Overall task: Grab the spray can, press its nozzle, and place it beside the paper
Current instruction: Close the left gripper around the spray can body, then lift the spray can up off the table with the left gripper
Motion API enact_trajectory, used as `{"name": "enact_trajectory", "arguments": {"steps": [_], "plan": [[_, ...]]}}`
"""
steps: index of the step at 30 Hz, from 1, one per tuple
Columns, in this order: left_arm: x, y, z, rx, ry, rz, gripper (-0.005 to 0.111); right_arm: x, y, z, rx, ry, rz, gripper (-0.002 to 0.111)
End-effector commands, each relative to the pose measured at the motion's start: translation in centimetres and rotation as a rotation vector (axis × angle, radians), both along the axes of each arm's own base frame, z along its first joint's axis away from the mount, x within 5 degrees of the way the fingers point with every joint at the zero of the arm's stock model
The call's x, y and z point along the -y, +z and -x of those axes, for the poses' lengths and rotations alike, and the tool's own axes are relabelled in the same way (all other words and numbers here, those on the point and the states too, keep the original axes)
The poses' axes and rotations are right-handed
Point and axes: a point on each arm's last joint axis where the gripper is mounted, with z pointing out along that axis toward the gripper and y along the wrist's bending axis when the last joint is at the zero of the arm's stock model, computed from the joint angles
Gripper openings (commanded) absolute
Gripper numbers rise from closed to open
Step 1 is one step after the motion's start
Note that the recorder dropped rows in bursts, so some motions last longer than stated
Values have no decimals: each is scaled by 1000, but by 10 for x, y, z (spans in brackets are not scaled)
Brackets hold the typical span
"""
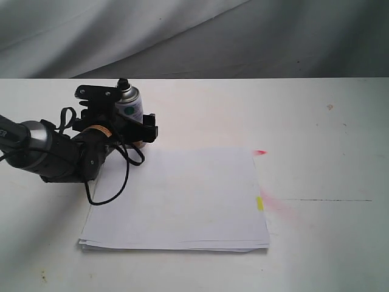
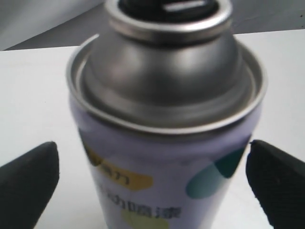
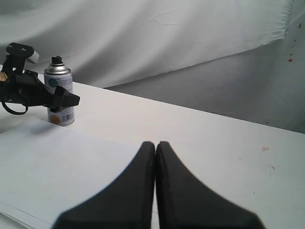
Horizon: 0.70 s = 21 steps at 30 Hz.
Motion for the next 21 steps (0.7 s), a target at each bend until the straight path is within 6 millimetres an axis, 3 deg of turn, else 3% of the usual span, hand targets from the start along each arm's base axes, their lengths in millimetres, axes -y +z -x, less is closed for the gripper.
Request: {"name": "enact_trajectory", "arguments": {"steps": [1, 3, 9, 13, 16, 17, 21], "plan": [[-1, 0, -1, -1, 10, 0, 91, 0, -1, 0, -3, -6, -2, 0], [-1, 0, -1, 1, 10, 0, 74, 0, -1, 0, -3, -6, -2, 0], [-1, 0, -1, 1, 10, 0, 5, 0, -1, 0, -3, -6, -2, 0], [0, 1, -1, -4, 3, -5, 0, 0, -1, 0, -3, -6, -2, 0], [0, 14, -1, -1, -12, -13, 0, 0, -1, 0, -3, -6, -2, 0], [1, 22, -1, 7, -14, -5, 0, 0, -1, 0, -3, -6, -2, 0], [1, 88, 10, 35, -86, -32, 0, 0, -1, 0, -3, -6, -2, 0]]}}
